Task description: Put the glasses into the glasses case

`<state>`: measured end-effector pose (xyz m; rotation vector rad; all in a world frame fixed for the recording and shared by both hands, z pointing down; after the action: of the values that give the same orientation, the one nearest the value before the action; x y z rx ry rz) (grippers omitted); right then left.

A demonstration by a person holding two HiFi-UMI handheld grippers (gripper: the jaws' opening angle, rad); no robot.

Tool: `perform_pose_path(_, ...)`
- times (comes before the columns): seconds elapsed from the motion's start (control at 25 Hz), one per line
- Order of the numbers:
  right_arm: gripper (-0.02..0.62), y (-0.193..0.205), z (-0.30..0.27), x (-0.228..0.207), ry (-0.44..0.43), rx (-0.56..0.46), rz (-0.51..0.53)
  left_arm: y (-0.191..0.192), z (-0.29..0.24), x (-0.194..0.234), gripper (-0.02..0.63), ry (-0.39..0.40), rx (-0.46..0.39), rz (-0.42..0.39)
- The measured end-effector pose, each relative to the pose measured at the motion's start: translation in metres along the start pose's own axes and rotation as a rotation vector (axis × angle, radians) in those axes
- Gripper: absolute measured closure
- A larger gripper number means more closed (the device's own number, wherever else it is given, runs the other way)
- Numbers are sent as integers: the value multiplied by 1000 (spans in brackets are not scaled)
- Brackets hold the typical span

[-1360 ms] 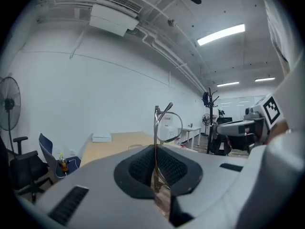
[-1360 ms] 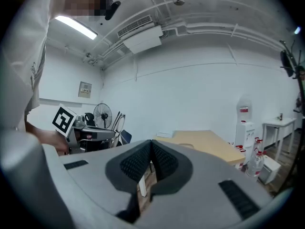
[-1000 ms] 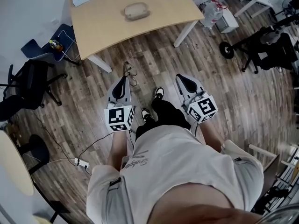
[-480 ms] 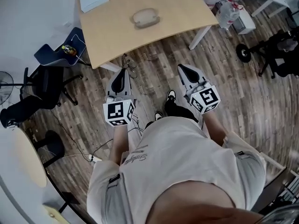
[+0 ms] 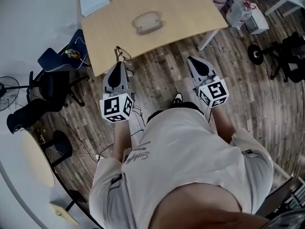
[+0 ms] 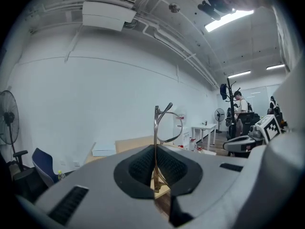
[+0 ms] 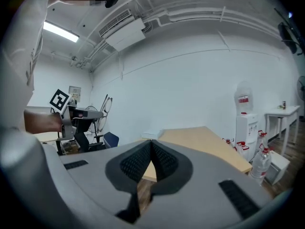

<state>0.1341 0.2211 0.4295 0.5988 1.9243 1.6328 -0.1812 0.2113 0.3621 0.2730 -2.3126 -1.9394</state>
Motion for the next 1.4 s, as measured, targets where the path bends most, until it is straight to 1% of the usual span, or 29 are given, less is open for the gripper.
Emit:
perform_pose_path(0.12, 599, 3, -5, -19, 4, 5, -31, 5, -11, -10, 586, -4, 21, 29)
perform_pose_path(0.24, 600, 7, -14, -32, -13, 27, -33, 8, -21, -12, 586, -2, 39, 24)
perform_pose_path(0.36, 599, 10, -27, -41, -13, 47, -42, 12, -34, -2, 586, -12, 62, 30)
perform_pose_path(0.48, 599, 17, -39, -44, -3, 66, -72, 18, -50, 9, 586, -20, 86, 56)
perform_pose_path(0.6, 599, 18, -55, -46, 1, 82, -75, 21, -72, 21, 586, -6, 94, 78)
perform_pose_path(0.76, 600, 4, -83, -49, 21, 80, -55, 20, -108, 39, 586, 44, 78, 112)
perform_pose_path(0.96, 600, -27, -132, -56, 36, 56, -7, -1, -160, 57, 586, 119, 14, 80)
perform_pose_path(1.08, 600, -40, -158, -55, 49, 34, -6, -4, -185, 69, 586, 164, 11, 88)
perform_pose_path(1.28, 599, -39, -190, -53, 61, 48, -13, -8, -220, 80, 586, 254, 19, 135)
perform_pose_path(1.4, 599, -34, -206, -55, 81, 61, -29, -5, -236, 86, 586, 283, 21, 138)
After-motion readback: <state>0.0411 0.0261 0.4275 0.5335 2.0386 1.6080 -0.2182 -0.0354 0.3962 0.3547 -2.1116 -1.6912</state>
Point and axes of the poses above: the fingertips, and each gripper's own axes: z backward along the fingers, x to its left, y out of its underside, the point moved 8 cm from there along z, backward along the fingers, and after that the axes turned 8 degrees about -y, right-handed, at the moved point
